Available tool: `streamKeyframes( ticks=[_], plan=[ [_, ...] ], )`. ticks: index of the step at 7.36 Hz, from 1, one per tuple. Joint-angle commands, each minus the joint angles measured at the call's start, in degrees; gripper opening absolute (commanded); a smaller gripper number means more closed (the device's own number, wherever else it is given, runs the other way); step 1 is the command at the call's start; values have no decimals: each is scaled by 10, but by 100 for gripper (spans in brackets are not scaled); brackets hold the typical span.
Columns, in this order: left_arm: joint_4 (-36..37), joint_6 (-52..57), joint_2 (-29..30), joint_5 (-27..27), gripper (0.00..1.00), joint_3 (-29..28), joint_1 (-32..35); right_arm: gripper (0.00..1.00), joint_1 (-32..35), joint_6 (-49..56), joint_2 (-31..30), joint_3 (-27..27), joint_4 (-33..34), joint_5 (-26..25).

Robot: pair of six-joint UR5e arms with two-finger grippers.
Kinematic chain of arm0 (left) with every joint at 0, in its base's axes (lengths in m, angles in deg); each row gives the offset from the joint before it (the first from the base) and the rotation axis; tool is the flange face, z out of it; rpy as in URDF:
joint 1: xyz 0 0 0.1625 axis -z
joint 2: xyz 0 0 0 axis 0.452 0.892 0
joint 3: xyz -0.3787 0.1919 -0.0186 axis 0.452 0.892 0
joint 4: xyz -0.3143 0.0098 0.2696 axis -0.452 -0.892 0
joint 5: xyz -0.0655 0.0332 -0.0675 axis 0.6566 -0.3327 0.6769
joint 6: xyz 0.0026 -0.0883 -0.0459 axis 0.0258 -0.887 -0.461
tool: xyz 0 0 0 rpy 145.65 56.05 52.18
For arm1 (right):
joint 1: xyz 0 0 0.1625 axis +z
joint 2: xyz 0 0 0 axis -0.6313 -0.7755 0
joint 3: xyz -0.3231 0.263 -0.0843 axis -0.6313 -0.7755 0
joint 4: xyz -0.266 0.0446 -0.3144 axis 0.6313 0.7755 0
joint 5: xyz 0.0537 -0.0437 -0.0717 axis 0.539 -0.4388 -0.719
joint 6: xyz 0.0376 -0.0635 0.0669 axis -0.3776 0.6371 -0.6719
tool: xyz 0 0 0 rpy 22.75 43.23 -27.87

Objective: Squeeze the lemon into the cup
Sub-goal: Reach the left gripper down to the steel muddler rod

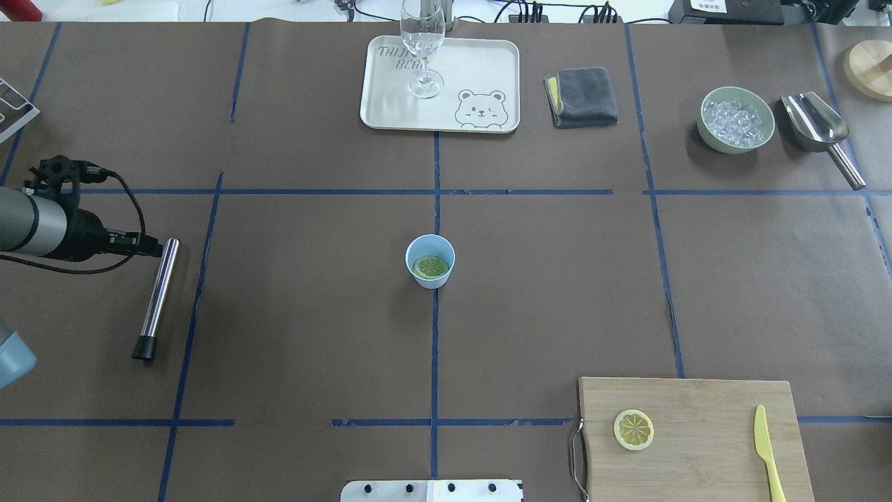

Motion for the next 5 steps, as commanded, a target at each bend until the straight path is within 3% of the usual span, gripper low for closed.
streamKeyframes(
  ticks=[1, 5],
  plan=[
    [31, 1, 20, -14, 66, -2, -15, 100, 0, 0, 0, -1, 0, 0],
    [31, 6, 20, -31, 63, -18, -26, 100, 0, 0, 0, -2, 0, -1]
  ],
)
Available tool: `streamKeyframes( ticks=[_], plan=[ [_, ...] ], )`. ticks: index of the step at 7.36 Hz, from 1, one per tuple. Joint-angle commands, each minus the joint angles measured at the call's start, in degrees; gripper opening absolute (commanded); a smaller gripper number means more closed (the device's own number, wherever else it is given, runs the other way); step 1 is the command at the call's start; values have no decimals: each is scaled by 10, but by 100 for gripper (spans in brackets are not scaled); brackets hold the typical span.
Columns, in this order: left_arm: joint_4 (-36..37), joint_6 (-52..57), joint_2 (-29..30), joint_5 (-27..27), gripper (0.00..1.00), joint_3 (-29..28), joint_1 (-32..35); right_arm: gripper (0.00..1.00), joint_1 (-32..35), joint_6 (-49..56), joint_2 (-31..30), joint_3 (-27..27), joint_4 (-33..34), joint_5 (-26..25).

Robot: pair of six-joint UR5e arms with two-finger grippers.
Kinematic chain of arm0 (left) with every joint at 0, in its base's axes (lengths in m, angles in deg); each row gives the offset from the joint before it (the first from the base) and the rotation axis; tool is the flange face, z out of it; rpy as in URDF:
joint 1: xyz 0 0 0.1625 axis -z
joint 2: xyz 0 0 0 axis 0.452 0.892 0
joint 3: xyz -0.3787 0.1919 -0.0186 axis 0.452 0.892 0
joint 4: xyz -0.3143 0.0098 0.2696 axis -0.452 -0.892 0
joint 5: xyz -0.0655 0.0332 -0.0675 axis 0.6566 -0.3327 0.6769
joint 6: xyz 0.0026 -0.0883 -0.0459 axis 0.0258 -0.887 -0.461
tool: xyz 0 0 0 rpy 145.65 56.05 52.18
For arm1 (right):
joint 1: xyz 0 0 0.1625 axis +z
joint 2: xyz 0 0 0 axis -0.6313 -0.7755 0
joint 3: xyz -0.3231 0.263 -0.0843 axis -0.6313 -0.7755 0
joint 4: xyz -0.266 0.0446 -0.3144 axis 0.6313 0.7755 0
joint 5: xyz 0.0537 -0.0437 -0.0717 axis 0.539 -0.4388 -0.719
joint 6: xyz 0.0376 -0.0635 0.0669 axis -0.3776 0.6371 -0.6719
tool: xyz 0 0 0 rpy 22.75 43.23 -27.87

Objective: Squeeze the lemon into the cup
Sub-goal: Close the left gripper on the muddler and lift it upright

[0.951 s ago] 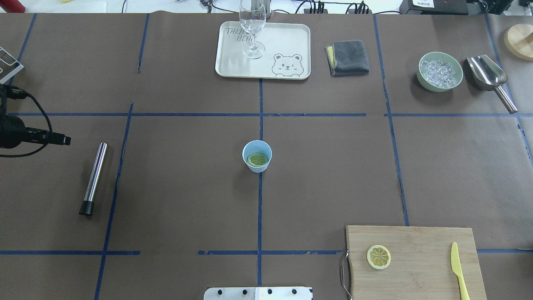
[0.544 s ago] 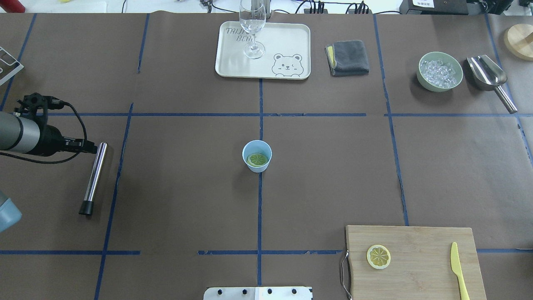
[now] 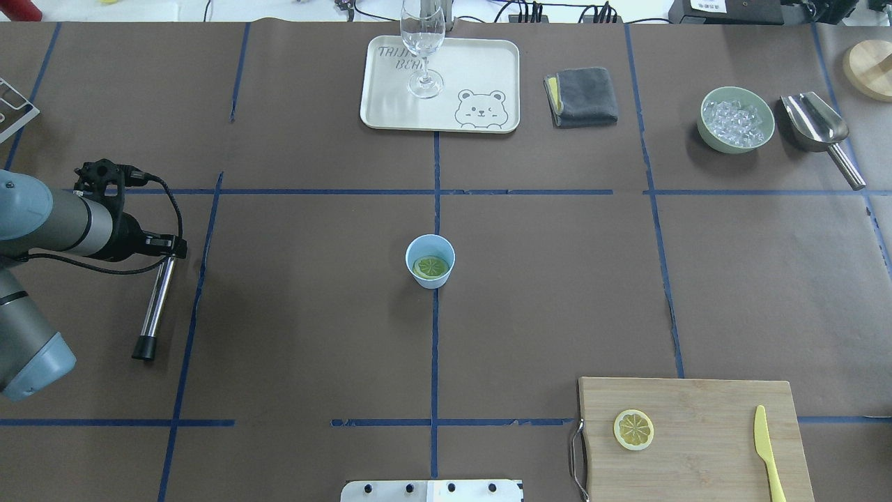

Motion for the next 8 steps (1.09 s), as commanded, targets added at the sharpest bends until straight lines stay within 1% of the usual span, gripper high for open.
streamKeyframes(
  ticks=[1, 2, 3, 4, 5, 6, 8],
  plan=[
    [0, 0, 0, -1, 60, -1, -2, 100, 0, 0, 0, 0, 0, 0],
    [0, -1, 0, -1, 47, -2, -2, 100, 0, -1, 0, 0, 0, 0],
    [0, -1, 0, -2, 33, -1, -3, 100, 0, -1, 0, 0, 0, 0],
    [0, -1, 0, -1, 26, -2, -3, 100, 0, -1, 0, 0, 0, -1],
    [0, -1, 0, -1, 26, -3, -3, 100, 0, -2, 1, 0, 0, -1],
    [0, 0, 0, -1, 0, -2, -3, 100, 0, -2, 2, 0, 0, -1],
    [-2, 6, 4, -1, 0, 6, -5, 100, 0, -3, 3, 1, 0, 0]
  ],
)
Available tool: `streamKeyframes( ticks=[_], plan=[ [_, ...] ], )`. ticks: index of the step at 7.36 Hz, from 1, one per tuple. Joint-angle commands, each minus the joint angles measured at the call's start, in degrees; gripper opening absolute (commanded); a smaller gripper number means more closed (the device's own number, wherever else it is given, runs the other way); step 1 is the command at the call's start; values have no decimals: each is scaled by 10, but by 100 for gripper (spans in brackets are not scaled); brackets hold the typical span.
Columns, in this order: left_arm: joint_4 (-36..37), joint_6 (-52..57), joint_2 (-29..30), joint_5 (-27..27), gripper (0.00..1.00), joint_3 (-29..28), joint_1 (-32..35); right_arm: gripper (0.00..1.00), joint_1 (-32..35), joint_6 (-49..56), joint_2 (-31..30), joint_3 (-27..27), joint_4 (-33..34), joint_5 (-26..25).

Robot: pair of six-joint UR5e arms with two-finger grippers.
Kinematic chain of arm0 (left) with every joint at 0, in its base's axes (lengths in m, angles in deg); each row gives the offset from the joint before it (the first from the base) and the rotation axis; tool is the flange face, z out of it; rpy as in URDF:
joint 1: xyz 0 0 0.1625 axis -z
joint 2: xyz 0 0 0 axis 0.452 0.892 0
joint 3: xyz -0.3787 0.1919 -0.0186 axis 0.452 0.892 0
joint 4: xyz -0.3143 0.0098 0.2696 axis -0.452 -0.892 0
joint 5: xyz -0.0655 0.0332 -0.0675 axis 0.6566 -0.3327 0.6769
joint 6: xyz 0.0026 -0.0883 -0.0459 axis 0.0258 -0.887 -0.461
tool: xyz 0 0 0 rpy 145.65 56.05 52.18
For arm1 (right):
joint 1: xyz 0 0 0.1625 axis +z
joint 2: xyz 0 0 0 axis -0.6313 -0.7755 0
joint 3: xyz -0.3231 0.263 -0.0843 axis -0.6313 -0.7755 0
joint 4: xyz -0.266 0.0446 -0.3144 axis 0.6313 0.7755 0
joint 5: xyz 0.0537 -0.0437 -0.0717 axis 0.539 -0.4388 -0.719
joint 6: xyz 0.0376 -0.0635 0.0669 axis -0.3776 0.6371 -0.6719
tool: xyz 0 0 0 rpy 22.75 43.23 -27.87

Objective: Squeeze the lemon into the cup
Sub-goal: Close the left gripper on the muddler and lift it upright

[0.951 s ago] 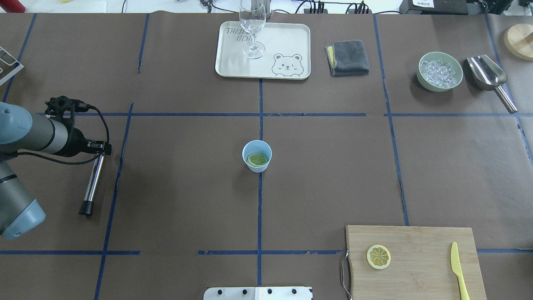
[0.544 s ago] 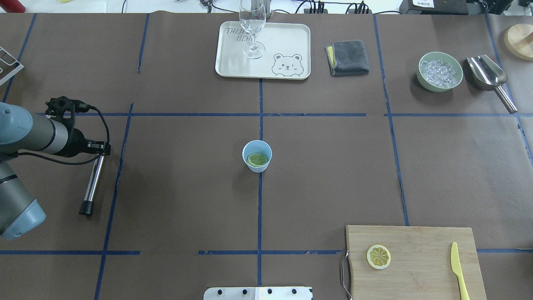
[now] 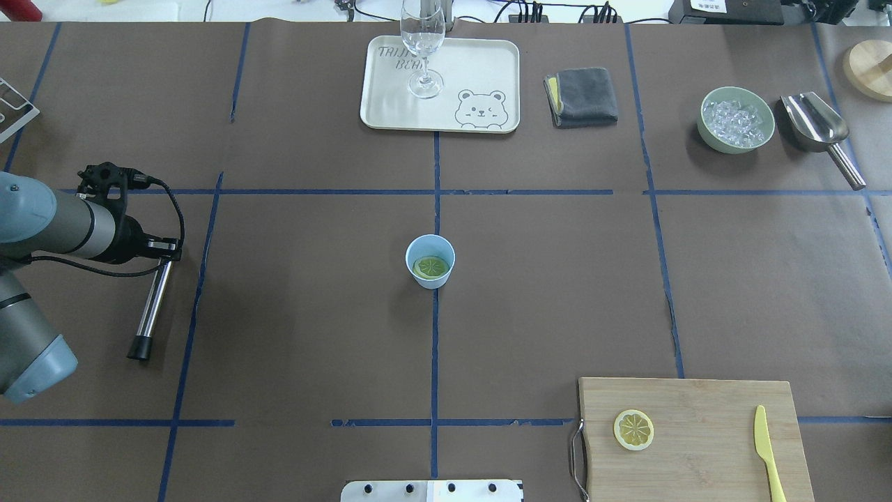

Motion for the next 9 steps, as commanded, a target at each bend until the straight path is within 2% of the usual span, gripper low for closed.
streamKeyframes(
  ticks=[1, 2, 3, 4, 6, 7, 9],
  plan=[
    [0, 37, 18, 1, 0, 8, 0, 100, 0, -1, 2, 0, 0, 1],
    [-1, 75, 31, -2, 0, 14, 0, 100, 0, -1, 3, 0, 0, 1],
    [-2, 112, 41, -79, 0, 32, 4, 100, 0, -1, 3, 0, 0, 1],
    [-2, 156, 72, -109, 0, 37, 5, 100, 0, -2, 6, 0, 1, 0],
    [-11, 195, 140, -118, 0, 37, 4, 100, 0, -2, 5, 0, 1, 0],
    [-35, 217, 177, -155, 0, 38, 4, 100, 0, -2, 6, 0, 1, 0],
    [-200, 218, 183, -177, 0, 23, 1, 100, 0, -2, 5, 0, 2, 0]
  ],
)
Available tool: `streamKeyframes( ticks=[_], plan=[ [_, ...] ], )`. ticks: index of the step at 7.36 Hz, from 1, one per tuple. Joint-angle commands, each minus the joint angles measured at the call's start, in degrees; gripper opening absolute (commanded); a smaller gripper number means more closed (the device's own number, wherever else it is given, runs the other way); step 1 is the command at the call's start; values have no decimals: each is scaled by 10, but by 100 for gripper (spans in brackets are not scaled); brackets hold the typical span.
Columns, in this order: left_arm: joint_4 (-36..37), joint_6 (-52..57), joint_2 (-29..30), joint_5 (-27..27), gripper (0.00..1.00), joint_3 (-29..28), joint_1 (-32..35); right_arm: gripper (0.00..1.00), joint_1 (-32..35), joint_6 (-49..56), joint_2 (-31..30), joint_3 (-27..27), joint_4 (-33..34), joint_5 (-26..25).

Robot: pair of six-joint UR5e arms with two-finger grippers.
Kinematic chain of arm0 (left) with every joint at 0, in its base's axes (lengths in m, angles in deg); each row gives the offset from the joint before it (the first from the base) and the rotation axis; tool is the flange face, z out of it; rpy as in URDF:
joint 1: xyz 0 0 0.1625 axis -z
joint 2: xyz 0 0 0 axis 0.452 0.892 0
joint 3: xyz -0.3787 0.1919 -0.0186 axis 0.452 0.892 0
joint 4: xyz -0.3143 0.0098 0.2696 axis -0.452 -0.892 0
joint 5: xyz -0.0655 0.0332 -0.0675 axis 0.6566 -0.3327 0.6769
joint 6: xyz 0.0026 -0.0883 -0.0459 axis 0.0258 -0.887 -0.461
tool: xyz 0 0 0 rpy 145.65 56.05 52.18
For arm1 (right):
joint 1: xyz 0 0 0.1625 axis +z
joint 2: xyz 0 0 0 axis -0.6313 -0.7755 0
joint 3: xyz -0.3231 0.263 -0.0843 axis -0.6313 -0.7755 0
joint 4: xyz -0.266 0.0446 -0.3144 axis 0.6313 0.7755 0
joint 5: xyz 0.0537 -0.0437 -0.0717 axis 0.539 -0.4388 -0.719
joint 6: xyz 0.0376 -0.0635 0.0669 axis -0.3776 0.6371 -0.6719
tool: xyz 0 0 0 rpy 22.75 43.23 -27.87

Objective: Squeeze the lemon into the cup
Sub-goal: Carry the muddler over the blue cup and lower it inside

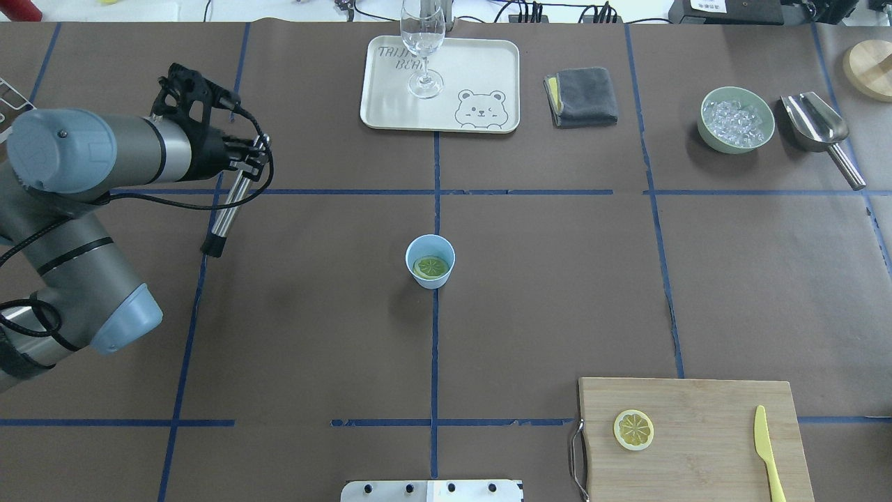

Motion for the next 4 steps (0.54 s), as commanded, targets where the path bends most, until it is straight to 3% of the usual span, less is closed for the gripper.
streamKeyframes(
  ticks=[1, 4],
  plan=[
    [-133, 12, 8, -24, 0, -17, -2, 100, 0, 0, -1, 0, 0, 0],
    [-304, 50, 31, -75, 0, -52, -49, 100, 2, 0, -5, 0, 0, -1]
  ],
)
